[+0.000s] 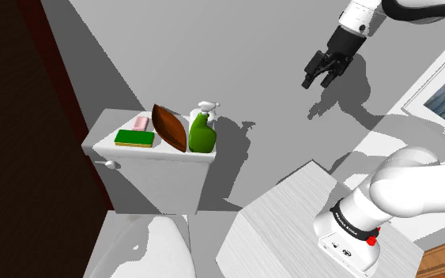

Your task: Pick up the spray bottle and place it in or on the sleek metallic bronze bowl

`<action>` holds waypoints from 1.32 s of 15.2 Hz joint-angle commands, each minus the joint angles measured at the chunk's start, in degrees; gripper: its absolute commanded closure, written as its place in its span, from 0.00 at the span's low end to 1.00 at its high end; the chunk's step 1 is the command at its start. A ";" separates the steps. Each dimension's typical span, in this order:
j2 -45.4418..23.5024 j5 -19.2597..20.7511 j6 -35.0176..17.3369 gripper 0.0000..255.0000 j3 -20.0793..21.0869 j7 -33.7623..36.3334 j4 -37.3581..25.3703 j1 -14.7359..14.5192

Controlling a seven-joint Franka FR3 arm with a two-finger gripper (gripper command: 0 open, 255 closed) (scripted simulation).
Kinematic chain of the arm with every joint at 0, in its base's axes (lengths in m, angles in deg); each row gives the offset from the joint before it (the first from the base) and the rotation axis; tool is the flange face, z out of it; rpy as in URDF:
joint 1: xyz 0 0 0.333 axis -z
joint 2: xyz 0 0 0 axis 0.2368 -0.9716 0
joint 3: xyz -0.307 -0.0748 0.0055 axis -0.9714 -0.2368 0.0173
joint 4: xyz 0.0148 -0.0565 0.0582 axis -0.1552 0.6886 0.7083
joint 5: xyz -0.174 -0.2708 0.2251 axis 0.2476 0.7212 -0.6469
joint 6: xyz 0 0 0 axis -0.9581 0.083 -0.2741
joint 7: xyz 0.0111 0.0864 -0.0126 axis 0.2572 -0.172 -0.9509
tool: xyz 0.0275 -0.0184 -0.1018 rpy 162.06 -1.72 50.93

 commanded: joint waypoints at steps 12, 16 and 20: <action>-11.95 -3.82 -30.64 0.00 -6.47 -23.79 10.20 -11.27; -18.97 -7.66 -40.84 0.00 -9.70 -34.31 10.83 -17.30; -26.62 -14.27 -49.60 0.00 -13.99 -47.02 9.83 -25.17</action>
